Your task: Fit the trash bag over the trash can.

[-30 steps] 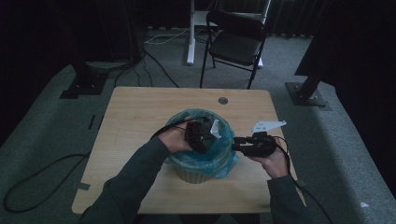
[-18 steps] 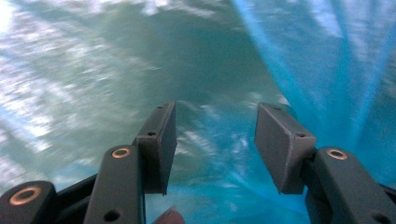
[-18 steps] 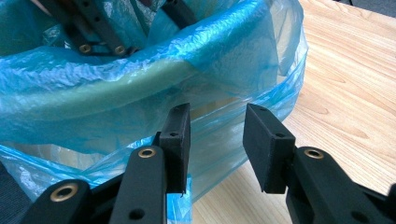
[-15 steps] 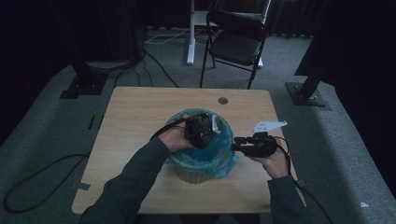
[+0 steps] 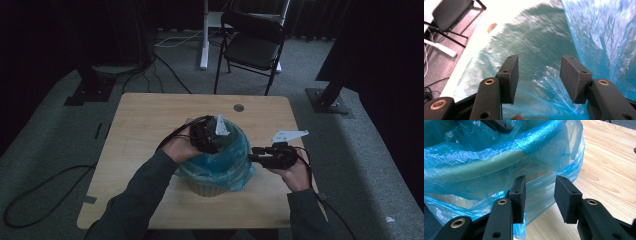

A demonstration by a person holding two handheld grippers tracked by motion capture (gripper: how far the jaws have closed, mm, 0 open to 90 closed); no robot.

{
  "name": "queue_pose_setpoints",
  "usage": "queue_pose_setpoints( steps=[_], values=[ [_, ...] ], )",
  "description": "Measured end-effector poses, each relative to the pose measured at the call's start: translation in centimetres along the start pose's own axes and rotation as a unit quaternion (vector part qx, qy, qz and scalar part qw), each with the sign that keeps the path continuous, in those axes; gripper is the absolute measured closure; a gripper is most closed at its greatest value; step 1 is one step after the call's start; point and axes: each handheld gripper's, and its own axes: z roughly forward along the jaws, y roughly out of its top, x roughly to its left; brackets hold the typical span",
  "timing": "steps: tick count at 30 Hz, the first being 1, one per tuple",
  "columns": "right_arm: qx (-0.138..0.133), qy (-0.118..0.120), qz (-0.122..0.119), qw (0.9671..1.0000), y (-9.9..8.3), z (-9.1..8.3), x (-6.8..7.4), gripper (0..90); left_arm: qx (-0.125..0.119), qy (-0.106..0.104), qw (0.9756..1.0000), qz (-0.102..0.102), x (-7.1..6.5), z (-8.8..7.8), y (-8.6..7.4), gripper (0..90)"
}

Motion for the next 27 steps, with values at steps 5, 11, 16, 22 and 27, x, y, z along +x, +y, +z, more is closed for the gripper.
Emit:
queue_pose_setpoints(
  steps=[5, 11, 16, 22, 27],
  values=[
    [0.0, 0.0, 0.002, 1.0, 0.0, -0.1, 0.0, 60.7, -0.026, 0.018, 0.9991, -0.027, 0.9, -1.3, -0.8, 49.6],
    [0.0, 0.001, 0.0, 1.0, 0.1, 0.0, 0.0, 60.8, -0.063, 0.038, 0.9953, -0.063, 1.8, -2.6, -2.1, 49.6],
    [0.001, 0.001, 0.0, 1.0, 0.0, 0.1, 0.0, 60.8, -0.094, 0.059, 0.9903, -0.084, 2.3, -3.8, -3.0, 49.5],
    [0.0, 0.0, 0.001, 1.0, 0.0, 0.0, -0.1, 60.8, -0.109, 0.071, 0.9871, -0.094, 2.6, -4.4, -3.7, 49.4],
    [-0.003, -0.002, 0.002, 1.0, 0.0, -0.2, -0.2, 60.6, -0.118, 0.076, 0.984, -0.11, 3.0, -4.8, -4.7, 48.9]
  ],
)
